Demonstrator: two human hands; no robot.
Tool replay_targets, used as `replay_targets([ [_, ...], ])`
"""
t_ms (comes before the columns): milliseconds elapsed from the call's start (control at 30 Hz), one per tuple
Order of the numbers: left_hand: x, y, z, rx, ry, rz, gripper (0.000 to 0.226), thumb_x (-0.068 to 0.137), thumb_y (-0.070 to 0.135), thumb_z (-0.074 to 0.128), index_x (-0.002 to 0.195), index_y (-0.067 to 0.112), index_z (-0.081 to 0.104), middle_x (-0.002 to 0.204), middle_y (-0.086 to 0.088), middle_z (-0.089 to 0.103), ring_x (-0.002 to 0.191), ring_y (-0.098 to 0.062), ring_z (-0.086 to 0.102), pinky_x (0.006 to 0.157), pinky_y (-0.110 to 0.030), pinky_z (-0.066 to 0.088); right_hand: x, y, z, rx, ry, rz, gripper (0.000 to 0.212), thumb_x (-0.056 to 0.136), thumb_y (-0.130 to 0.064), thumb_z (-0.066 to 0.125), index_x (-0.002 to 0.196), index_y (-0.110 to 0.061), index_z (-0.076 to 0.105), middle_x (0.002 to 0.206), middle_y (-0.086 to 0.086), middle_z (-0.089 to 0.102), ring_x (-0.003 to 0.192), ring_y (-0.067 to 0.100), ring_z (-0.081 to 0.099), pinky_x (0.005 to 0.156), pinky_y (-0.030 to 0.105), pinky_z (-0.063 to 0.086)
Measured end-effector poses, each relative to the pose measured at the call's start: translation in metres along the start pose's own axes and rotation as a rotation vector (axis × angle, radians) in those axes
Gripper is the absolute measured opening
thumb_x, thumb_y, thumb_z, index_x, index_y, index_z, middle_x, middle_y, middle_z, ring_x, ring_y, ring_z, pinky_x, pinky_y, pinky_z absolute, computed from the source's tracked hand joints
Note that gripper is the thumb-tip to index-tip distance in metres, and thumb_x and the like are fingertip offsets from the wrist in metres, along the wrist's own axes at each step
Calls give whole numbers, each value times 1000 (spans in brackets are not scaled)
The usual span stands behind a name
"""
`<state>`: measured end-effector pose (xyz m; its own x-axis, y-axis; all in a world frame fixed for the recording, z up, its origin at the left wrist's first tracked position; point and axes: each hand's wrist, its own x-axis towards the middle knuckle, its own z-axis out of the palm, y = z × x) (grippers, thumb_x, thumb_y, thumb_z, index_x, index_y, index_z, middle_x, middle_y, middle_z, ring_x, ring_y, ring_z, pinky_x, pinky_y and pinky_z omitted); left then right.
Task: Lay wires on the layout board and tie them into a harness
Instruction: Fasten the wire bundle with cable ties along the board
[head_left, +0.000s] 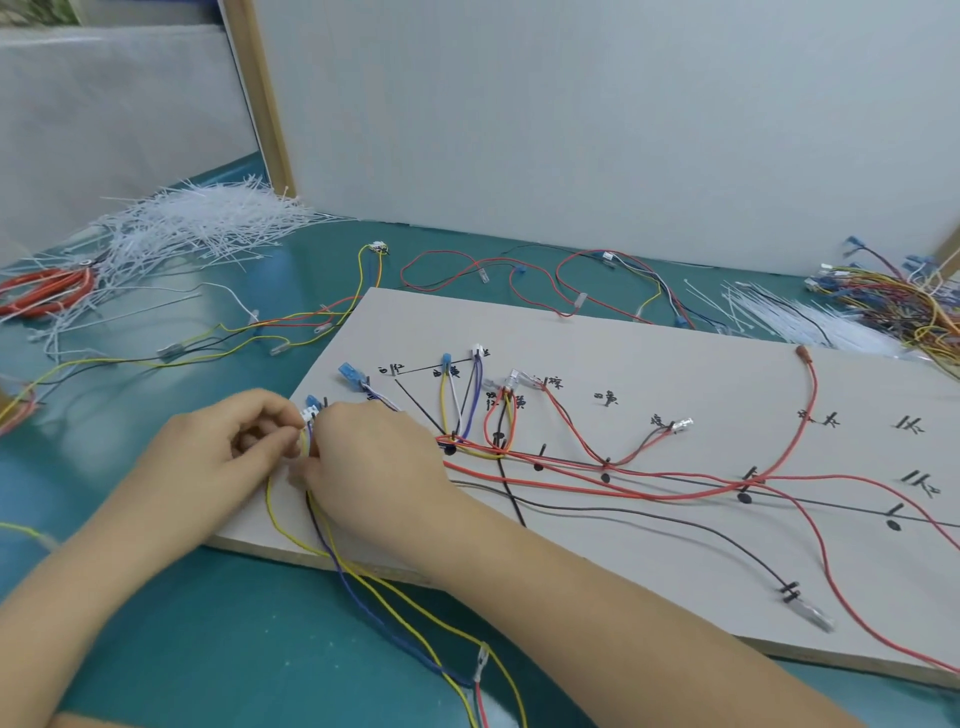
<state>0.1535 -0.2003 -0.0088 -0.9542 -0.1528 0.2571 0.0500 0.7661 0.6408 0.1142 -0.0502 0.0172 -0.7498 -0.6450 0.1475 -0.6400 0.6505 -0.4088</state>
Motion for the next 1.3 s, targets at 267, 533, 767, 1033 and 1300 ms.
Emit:
replay_targets([
  [267, 8, 10, 6, 144, 12, -160, 20, 77, 10, 68, 72, 24, 54, 62, 3, 57, 59, -10, 51, 52, -8, 35, 5, -4, 0, 10, 6, 19, 14, 90, -12, 47, 99, -6, 57, 102, 15, 62, 95, 34, 59, 57, 28, 28],
  [533, 8, 14, 4, 146, -29, -193, 31, 71, 1, 67, 70, 27, 49, 65, 4, 54, 58, -11, 47, 52, -29, 32, 20, -15, -5, -79, -17, 59, 24, 87, -6, 51, 111, -5, 57, 114, 14, 60, 104, 33, 59, 66, 31, 35],
  [767, 6, 18, 6, 216, -65, -233, 23, 71, 14, 68, 84, 20, 50, 70, 5, 55, 64, -9, 49, 55, -28, 35, 30, -16, -7, -143, -6, 59, 23, 87, -8, 52, 109, -8, 59, 112, 10, 62, 104, 30, 60, 67, 30, 36],
  [1033, -7, 29, 3, 238, -172, -178, 28, 72, 18, 64, 78, 34, 41, 83, 12, 48, 76, -4, 47, 61, -26, 35, 6, 1, -41, -129, -275, 67, 31, 85, -31, 55, 65, -15, 38, 66, -3, 40, 64, 16, 44, 53, 25, 29],
  [1300, -30, 68, 13, 357, -213, 342, 14, 74, 20, 57, 73, 34, 55, 76, 22, 48, 78, -5, 39, 62, -25, 32, -51, 46, -77, 826, -617, 259, 20, 99, -11, 33, 81, -13, 39, 58, 2, 61, 50, 16, 57, 54, 23, 52],
])
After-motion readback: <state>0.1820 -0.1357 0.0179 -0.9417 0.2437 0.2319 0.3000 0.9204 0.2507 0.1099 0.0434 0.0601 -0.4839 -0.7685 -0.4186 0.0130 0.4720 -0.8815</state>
